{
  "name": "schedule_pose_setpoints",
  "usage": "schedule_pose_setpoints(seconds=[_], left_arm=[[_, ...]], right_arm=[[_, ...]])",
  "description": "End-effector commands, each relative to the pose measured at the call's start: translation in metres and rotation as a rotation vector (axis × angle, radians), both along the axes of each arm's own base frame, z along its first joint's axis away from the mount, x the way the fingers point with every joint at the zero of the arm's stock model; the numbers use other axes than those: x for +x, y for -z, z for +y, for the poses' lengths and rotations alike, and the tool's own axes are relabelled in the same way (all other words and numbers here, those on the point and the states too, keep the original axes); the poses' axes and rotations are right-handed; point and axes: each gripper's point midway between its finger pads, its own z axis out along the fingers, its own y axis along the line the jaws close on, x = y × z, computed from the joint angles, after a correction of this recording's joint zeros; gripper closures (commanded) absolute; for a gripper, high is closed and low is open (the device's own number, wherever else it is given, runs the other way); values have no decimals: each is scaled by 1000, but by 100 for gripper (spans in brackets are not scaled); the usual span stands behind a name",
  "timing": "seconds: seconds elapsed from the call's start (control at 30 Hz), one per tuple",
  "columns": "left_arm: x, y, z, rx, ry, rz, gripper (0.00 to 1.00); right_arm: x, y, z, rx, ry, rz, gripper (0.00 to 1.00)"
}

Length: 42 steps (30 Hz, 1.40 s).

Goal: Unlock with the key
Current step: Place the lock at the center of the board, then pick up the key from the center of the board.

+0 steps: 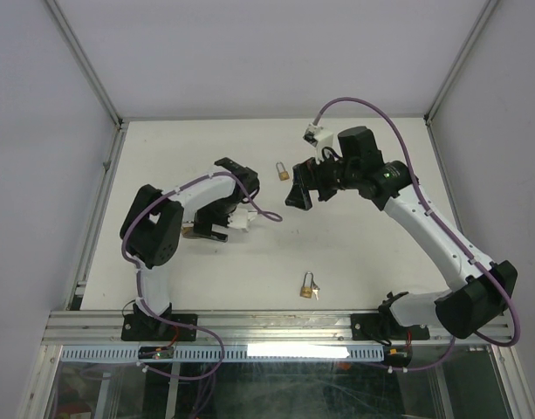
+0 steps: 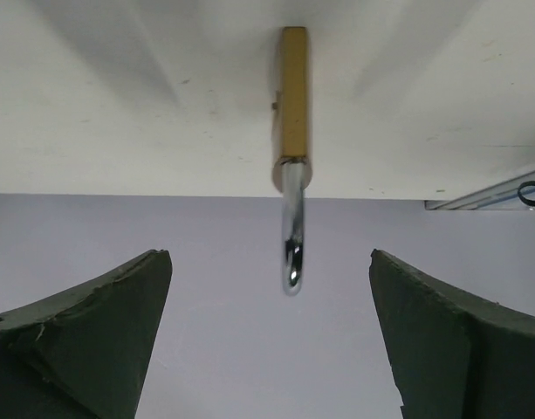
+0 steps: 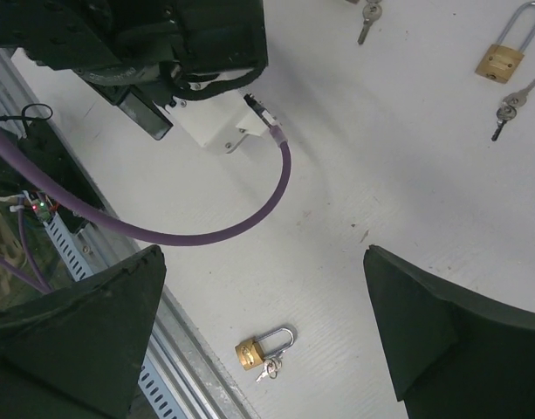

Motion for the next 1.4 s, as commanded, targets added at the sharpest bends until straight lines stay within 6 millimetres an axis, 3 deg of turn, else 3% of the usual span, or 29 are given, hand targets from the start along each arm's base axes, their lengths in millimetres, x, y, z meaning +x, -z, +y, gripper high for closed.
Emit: schedule_pose_setpoints(seconds=[0.0, 0.17, 0.3, 0.37, 0.43, 0.57, 0.67, 0.77, 0.87, 1.07, 1.27, 1.37], left_arm=[[29, -44, -27, -172, 42, -123, 1], [35, -93, -85, -566, 155, -140, 1], [31, -118, -126, -846, 97, -125, 1], [36, -134, -146, -1014, 36, -136, 1], [47, -155, -159, -1193, -88, -177, 1], [64, -193, -179, -1471, -222, -223, 1], [62, -197, -186, -1541, -249, -231, 1], [58, -187, -186, -1554, -289, -223, 1], [55, -182, -183, -1548, -302, -230, 1], [56, -182, -180, -1543, -291, -258, 1], [56, -181, -180, -1543, -280, -257, 1], [58, -180, -180, -1537, -280, -262, 1]], right_arm=[[26, -14, -17, 11, 136, -74, 1], [92, 11, -104, -168, 570, -25, 3], [131, 41, -164, -366, 798, 39, 18], [147, 60, -179, -424, 837, 79, 30], [162, 78, -183, -430, 837, 125, 37], [186, 120, -177, -457, 800, 201, 37], [201, 155, -175, -507, 774, 258, 38], [212, 175, -175, -549, 757, 298, 51], [218, 183, -169, -540, 738, 308, 61], [228, 201, -166, -548, 717, 315, 65], [235, 205, -157, -524, 680, 323, 68], [233, 211, -156, -541, 671, 338, 79]])
